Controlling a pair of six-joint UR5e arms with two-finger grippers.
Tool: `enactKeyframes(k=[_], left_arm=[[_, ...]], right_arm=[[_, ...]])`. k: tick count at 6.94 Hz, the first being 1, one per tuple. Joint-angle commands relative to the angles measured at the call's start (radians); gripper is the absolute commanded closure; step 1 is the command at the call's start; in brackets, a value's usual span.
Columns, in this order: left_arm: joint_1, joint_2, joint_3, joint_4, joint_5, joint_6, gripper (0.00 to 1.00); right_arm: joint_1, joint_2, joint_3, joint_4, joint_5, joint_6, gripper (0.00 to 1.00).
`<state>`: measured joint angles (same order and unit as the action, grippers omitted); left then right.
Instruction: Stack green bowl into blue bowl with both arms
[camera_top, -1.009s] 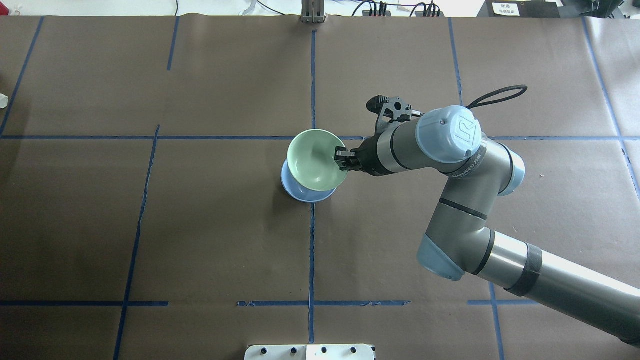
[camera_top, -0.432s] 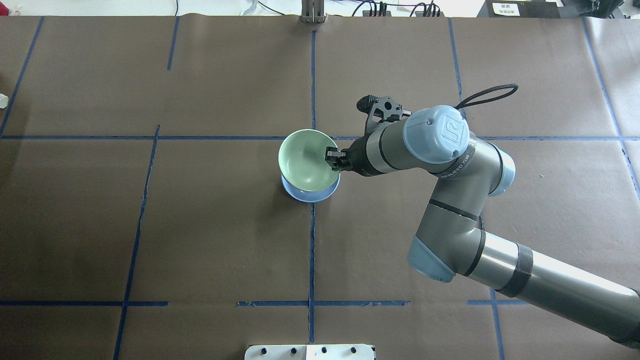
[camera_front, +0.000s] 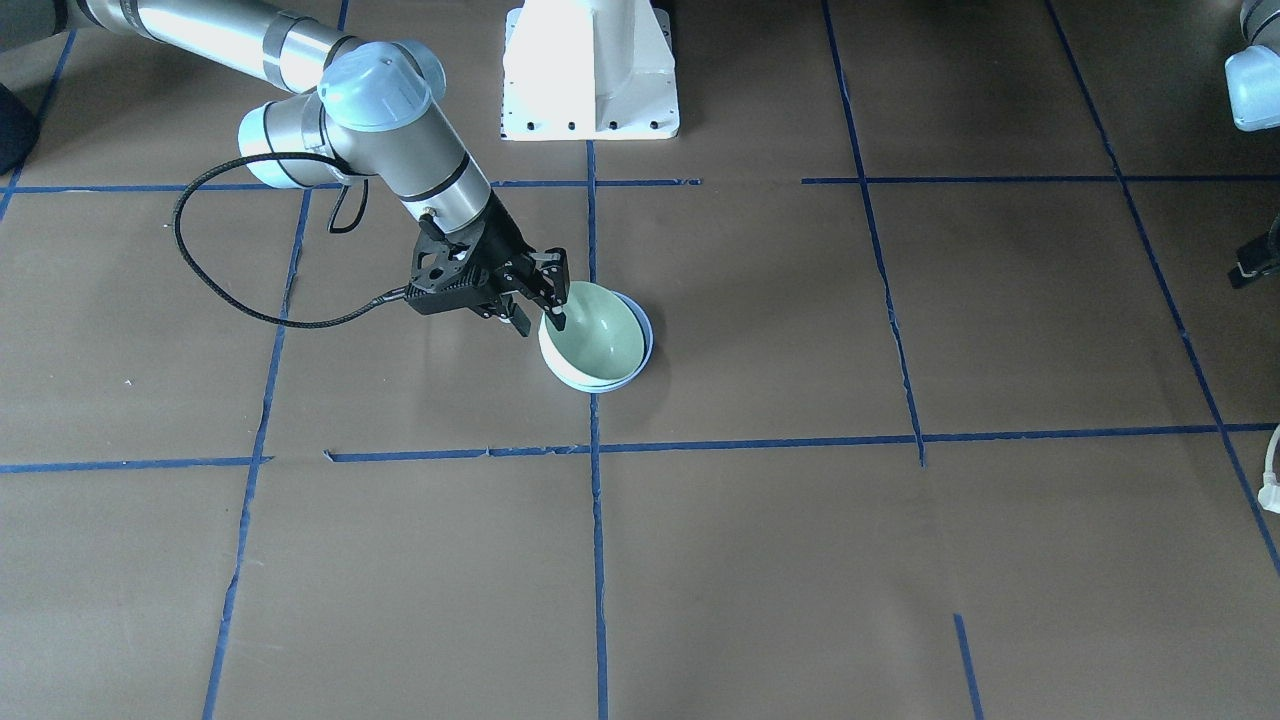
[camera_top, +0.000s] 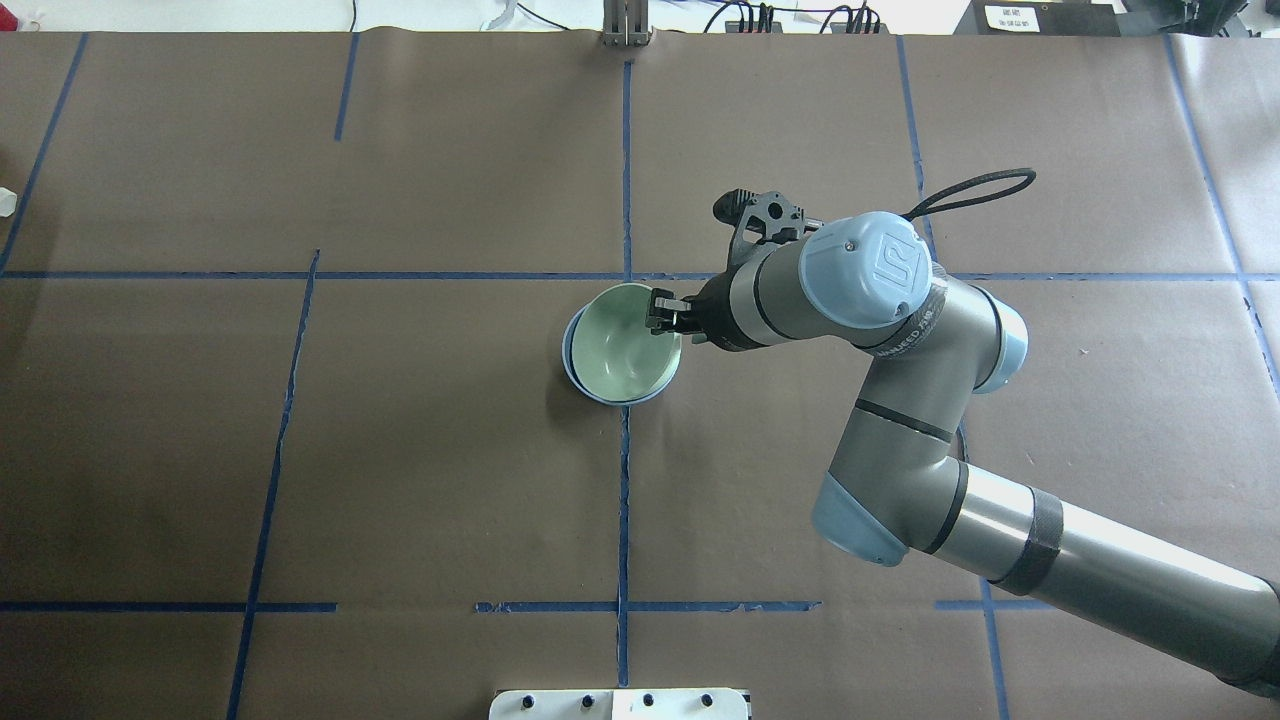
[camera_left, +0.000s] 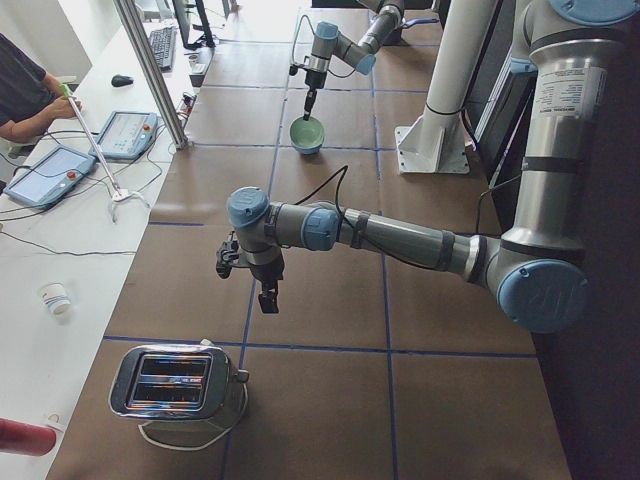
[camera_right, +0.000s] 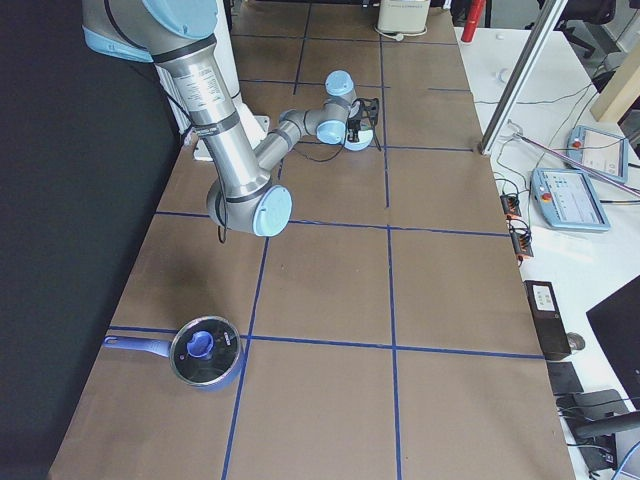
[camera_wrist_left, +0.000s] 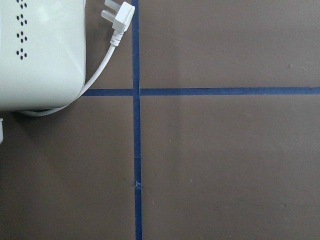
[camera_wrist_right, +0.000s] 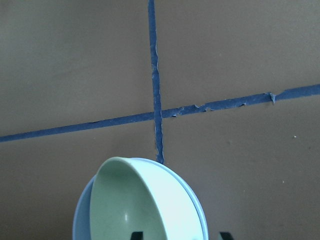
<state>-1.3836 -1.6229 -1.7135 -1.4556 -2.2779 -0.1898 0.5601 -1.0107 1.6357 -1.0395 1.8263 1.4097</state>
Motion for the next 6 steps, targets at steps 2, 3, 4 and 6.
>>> enactKeyframes(k=[2,3,4,6], left_arm=[[0.0,0.002,0.002,0.0,0.0,0.0,0.0],[0.0,0.002,0.002,0.0,0.0,0.001,0.0],[-0.005,0.002,0.003,0.001,0.0,0.033,0.0],[-0.063,0.002,0.052,0.006,-0.003,0.181,0.0]], right_arm=[[0.027,0.001,0.018,-0.068,0.002,-0.003,0.0],[0.073,-0.009,0.073,-0.165,0.024,-0.017,0.0],[0.152,-0.04,0.158,-0.342,0.109,-0.167,0.0],[0.362,-0.17,0.217,-0.416,0.292,-0.546,0.0]])
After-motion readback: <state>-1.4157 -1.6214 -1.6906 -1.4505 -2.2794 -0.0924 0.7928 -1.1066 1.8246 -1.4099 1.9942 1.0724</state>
